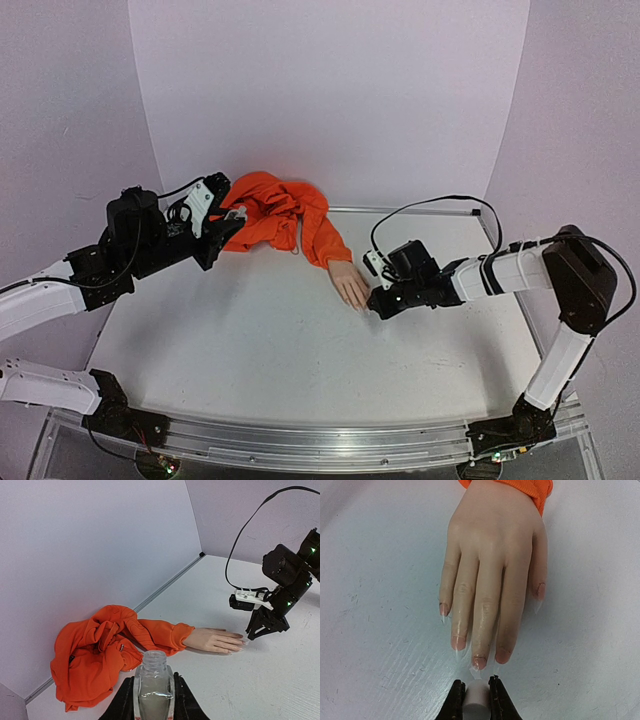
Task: Paint the nails
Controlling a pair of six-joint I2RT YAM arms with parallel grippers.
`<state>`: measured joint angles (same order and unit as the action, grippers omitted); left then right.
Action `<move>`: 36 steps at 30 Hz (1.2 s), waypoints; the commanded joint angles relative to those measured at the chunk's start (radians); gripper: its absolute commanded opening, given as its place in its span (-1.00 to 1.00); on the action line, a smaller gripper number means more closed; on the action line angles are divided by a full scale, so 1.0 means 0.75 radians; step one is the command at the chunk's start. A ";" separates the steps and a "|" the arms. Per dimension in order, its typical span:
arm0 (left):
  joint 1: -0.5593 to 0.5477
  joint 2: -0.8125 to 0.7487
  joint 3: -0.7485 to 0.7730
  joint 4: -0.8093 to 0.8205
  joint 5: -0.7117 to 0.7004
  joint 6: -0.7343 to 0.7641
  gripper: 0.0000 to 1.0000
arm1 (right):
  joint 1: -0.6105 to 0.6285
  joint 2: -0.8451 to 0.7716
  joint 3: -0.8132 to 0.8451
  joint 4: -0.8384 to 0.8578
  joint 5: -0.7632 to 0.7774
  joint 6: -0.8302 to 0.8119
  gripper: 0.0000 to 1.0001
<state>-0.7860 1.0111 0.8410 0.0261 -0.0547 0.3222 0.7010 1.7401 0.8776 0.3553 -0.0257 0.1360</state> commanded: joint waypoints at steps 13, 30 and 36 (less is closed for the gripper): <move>0.007 0.000 0.008 0.071 0.011 0.001 -1.00 | 0.007 -0.119 -0.004 -0.050 -0.014 0.014 -1.00; 0.009 -0.002 0.008 0.071 0.012 0.002 -1.00 | 0.006 -0.024 0.052 0.038 0.008 0.035 -1.00; 0.009 -0.003 0.008 0.070 0.010 0.002 -1.00 | 0.006 -0.013 0.055 0.043 0.033 0.030 -1.00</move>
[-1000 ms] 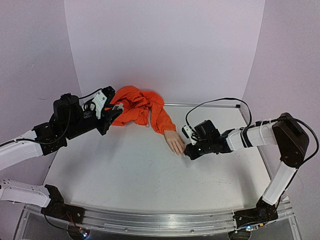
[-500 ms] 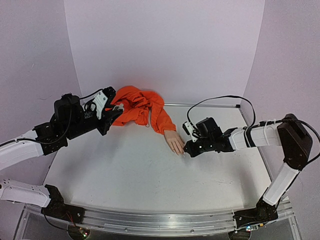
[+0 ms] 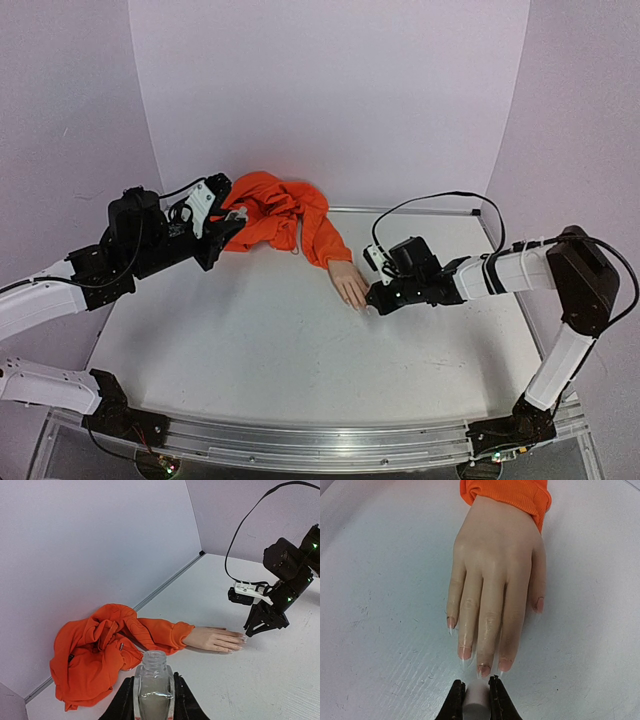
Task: Paint the nails
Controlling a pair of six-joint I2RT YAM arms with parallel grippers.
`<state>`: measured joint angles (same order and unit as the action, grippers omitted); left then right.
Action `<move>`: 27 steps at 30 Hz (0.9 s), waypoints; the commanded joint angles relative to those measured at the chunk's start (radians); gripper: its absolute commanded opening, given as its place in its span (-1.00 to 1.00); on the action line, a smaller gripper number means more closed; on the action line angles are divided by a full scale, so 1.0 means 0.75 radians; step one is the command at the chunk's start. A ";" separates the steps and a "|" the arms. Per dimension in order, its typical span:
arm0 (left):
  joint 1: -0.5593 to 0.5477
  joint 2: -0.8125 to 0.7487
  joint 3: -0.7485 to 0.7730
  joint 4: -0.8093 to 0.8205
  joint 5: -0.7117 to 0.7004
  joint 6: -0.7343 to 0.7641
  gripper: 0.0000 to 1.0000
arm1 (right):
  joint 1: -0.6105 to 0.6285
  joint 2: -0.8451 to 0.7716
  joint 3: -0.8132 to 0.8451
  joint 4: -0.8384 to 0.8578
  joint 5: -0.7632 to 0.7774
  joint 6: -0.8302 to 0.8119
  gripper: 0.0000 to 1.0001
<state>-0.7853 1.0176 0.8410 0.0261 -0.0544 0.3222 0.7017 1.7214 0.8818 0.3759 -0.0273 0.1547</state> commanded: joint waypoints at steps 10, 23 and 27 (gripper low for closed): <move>0.008 -0.010 0.008 0.069 0.012 0.001 -1.00 | 0.005 0.030 0.046 0.024 0.062 0.000 -1.00; 0.008 -0.013 0.007 0.071 0.015 -0.002 -1.00 | 0.005 0.036 0.064 0.024 0.058 -0.008 -1.00; 0.008 -0.013 0.007 0.070 0.015 0.000 -1.00 | 0.005 0.040 0.064 0.022 0.047 -0.011 -1.00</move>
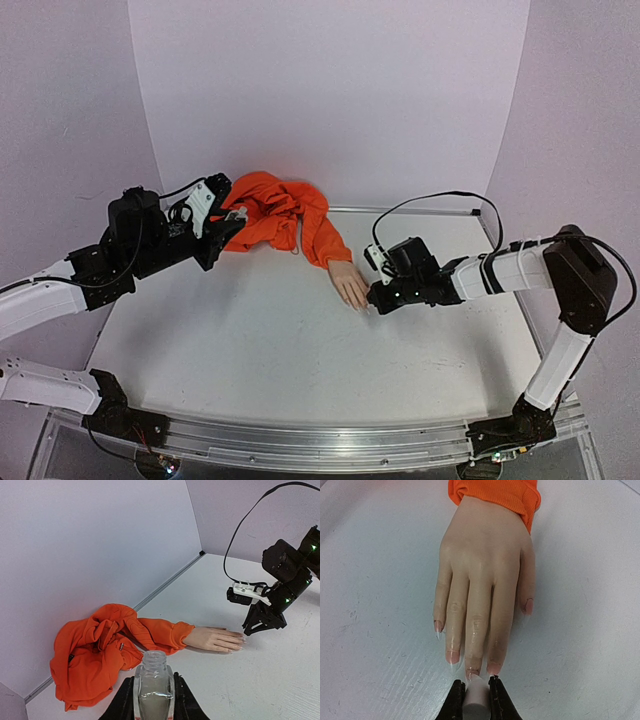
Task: Paint the nails
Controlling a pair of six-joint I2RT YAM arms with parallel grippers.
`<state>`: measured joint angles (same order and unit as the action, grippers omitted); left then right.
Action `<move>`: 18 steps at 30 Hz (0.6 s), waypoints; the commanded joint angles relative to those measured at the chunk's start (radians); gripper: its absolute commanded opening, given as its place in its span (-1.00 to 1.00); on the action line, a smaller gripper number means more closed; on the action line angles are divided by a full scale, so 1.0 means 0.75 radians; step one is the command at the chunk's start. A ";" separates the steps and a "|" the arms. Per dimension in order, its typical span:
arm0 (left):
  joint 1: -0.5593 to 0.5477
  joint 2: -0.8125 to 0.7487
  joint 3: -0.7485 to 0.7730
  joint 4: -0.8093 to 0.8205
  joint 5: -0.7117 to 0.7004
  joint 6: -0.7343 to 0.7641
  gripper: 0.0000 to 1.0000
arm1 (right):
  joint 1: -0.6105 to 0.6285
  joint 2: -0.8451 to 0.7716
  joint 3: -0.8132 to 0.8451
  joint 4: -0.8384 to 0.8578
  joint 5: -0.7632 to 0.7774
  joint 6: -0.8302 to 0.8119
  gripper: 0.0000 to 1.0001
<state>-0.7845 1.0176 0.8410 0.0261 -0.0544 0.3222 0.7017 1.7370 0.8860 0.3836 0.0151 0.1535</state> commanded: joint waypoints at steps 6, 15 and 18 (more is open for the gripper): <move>0.008 -0.013 0.008 0.071 0.017 -0.003 -1.00 | 0.005 0.030 0.070 0.012 -0.010 -0.019 -1.00; 0.010 -0.011 0.011 0.070 0.021 -0.002 -1.00 | 0.005 0.028 0.044 -0.004 -0.106 -0.004 -1.00; 0.011 -0.012 0.010 0.070 0.022 -0.001 -1.00 | 0.007 0.020 0.020 -0.009 -0.102 0.001 -1.00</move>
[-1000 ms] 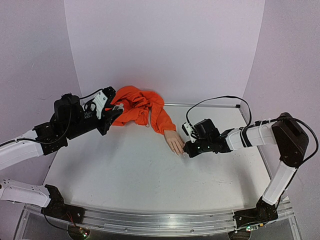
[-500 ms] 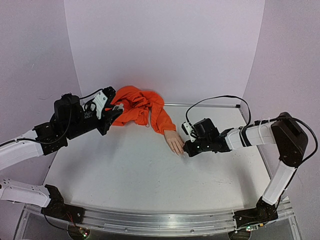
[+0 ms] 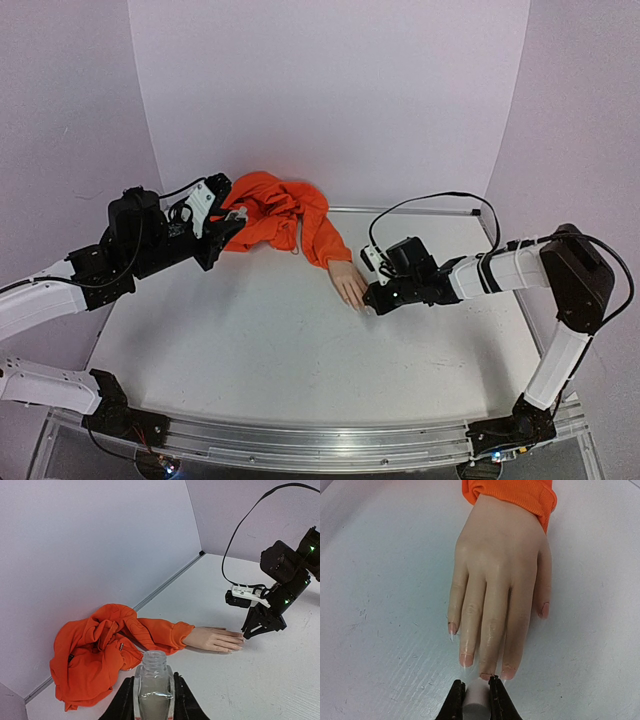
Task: Paint the nails
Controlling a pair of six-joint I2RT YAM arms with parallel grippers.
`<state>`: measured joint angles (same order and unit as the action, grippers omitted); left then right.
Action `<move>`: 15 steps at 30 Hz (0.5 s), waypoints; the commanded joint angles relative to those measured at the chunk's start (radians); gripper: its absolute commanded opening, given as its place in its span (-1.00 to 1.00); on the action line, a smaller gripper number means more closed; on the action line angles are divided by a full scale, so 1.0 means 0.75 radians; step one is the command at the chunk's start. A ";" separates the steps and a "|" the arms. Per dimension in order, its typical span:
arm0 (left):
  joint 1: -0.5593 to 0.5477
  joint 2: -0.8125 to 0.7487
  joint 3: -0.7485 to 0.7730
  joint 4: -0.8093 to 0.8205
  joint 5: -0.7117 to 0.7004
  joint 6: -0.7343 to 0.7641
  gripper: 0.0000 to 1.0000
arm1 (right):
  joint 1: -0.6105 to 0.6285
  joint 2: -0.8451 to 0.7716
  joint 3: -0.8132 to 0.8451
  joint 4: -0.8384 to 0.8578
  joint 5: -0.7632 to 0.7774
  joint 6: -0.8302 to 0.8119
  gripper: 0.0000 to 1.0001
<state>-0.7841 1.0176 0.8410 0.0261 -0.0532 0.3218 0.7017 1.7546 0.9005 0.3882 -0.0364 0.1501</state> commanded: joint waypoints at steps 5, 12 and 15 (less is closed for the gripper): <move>0.013 -0.013 0.010 0.072 0.027 -0.006 -1.00 | 0.006 -0.025 -0.027 -0.029 0.014 0.027 -1.00; 0.013 -0.023 0.008 0.070 0.030 -0.013 -1.00 | 0.005 -0.055 -0.042 -0.053 0.024 0.050 -1.00; 0.013 -0.027 0.007 0.070 0.034 -0.015 -1.00 | 0.006 -0.079 -0.050 -0.057 0.021 0.053 -1.00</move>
<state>-0.7795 1.0176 0.8410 0.0261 -0.0441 0.3168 0.7017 1.7538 0.8730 0.3698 -0.0330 0.1738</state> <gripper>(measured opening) 0.221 0.132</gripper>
